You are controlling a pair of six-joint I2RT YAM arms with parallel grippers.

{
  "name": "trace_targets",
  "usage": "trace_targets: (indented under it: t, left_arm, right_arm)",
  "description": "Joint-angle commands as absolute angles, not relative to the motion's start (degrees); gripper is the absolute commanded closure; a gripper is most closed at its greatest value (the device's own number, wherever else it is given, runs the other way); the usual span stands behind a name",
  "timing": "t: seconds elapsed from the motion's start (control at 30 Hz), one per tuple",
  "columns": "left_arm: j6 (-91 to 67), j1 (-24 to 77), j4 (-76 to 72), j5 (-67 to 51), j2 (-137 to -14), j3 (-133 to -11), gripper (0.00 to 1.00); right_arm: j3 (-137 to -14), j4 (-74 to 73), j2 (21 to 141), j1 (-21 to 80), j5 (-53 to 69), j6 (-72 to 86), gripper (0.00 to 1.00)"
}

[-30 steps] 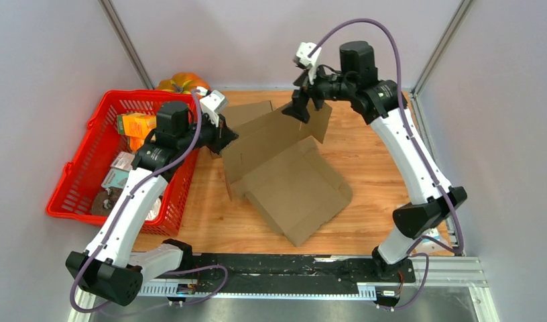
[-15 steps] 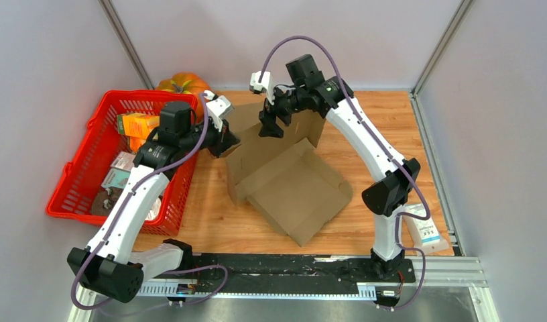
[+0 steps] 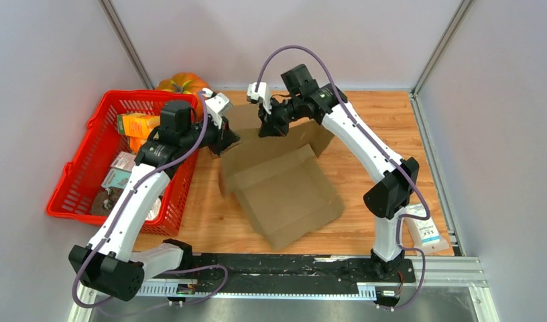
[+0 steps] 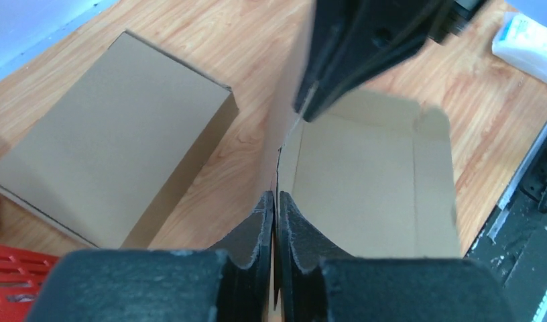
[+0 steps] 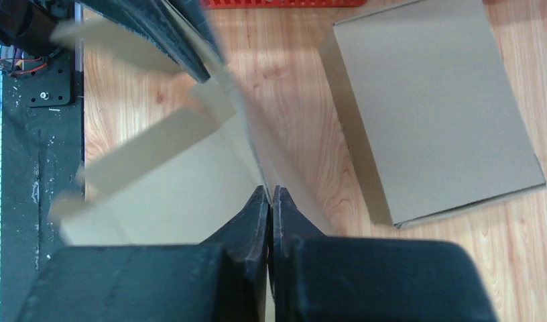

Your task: Fold the paper box

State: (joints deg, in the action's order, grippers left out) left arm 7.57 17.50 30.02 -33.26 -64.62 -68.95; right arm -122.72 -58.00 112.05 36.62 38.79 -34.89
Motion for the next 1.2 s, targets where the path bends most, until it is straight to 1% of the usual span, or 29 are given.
trace_targets:
  t: [0.0, 0.03, 0.07, 0.1, 0.13, 0.27, 0.37, 0.47, 0.5, 0.57, 0.6, 0.63, 0.7, 0.77, 0.8, 0.87, 0.93, 0.97, 1.03, 1.07, 1.13, 1.17]
  left_arm:
    - [-3.1, 17.8, 21.0, -32.1, -65.2, -70.8, 0.70]
    - [-4.6, 17.8, 20.7, -32.3, -65.8, -71.2, 0.62]
    - [-7.4, 17.8, 20.0, -33.4, -66.9, -71.3, 0.57]
    - [-8.9, 17.9, 16.7, -36.0, -67.3, -70.9, 0.54]
    - [-10.3, 18.9, 15.3, -35.9, -67.7, -70.1, 0.53]
    - [-11.2, 22.9, 14.2, -34.5, -71.8, -71.1, 0.53]
    - [-12.3, 26.2, 12.6, -33.7, -75.7, -73.0, 0.54]
    - [-14.0, 28.7, 13.4, -32.7, -79.5, -76.8, 0.61]
    - [-14.3, 29.3, 13.3, -32.3, -79.7, -77.1, 0.62]
    - [-16.2, 30.0, 11.0, -30.2, -78.1, -74.3, 0.58]
    - [-17.8, 30.4, 5.9, -28.8, -77.5, -72.6, 0.52]
    - [-19.9, 30.7, 2.8, -29.3, -77.3, -69.8, 0.50]
    - [-24.3, 31.5, 0.2, -32.2, -80.1, -69.9, 0.49]
    - [-26.0, 31.7, 0.7, -33.1, -82.5, -71.0, 0.53]
    - [-26.5, 31.7, 0.3, -32.4, -82.2, -70.4, 0.52]
    - [-26.3, 31.7, -1.9, -28.7, -78.2, -65.9, 0.52]
    - [-23.0, 31.7, -0.4, -25.9, -74.5, -61.4, 0.53]
    - [-21.8, 31.7, 1.8, -21.9, -70.8, -59.9, 0.58]
    - [-21.0, 31.7, 3.6, -15.9, -66.9, -55.1, 0.63]
    - [-21.6, 31.7, 5.2, -8.3, -63.8, -53.6, 0.68]
    - [-23.9, 31.7, 6.7, -1.7, -61.9, -50.3, 0.67]
    - [-24.3, 31.7, 6.9, 0.9, -61.9, -49.6, 0.63]
  right_arm:
    - [-119.4, -55.4, 107.2, 36.9, 30.9, -31.6, 1.00]
    - [-118.7, -55.3, 106.6, 37.0, 29.5, -30.5, 1.00]
    - [-117.3, -55.4, 105.6, 36.8, 28.4, -29.7, 1.00]
    - [-116.8, -55.3, 105.0, 36.7, 27.0, -28.7, 1.00]
    - [-116.2, -55.2, 104.0, 36.6, 26.6, -27.2, 1.00]
    - [-112.6, -53.4, 101.0, 34.6, 27.9, -22.4, 1.00]
    - [-111.1, -52.0, 99.3, 33.0, 31.2, -19.4, 1.00]
    - [-111.1, -50.5, 99.0, 30.7, 31.3, -17.0, 1.00]
    - [-111.5, -50.4, 99.1, 30.0, 31.6, -15.3, 1.00]
    - [-113.5, -51.9, 100.3, 27.9, 32.4, -14.1, 1.00]
    - [-113.7, -52.3, 100.5, 27.3, 34.1, -12.6, 1.00]
    - [-113.7, -52.3, 100.5, 26.8, 35.2, -12.0, 1.00]
    - [-113.3, -52.2, 100.4, 26.3, 35.9, -11.1, 1.00]
    - [-112.4, -52.3, 100.2, 26.1, 35.1, -11.0, 1.00]
    - [-111.9, -52.3, 100.2, 26.1, 34.0, -11.0, 1.00]
    - [-110.9, -52.6, 100.2, 25.7, 33.1, -11.0, 1.00]
    - [-110.8, -54.0, 100.6, 25.0, 33.5, -10.7, 1.00]
    - [-110.7, -54.1, 100.6, 24.0, 33.7, -10.5, 1.00]
    - [-110.7, -55.0, 101.1, 23.1, 34.5, -10.2, 1.00]
    - [-110.7, -55.4, 101.1, 22.6, 34.6, -10.5, 1.00]
    - [-110.7, -56.3, 101.3, 22.3, 34.7, -10.9, 1.00]
    - [-110.7, -56.7, 101.3, 22.1, 34.8, -11.1, 1.00]
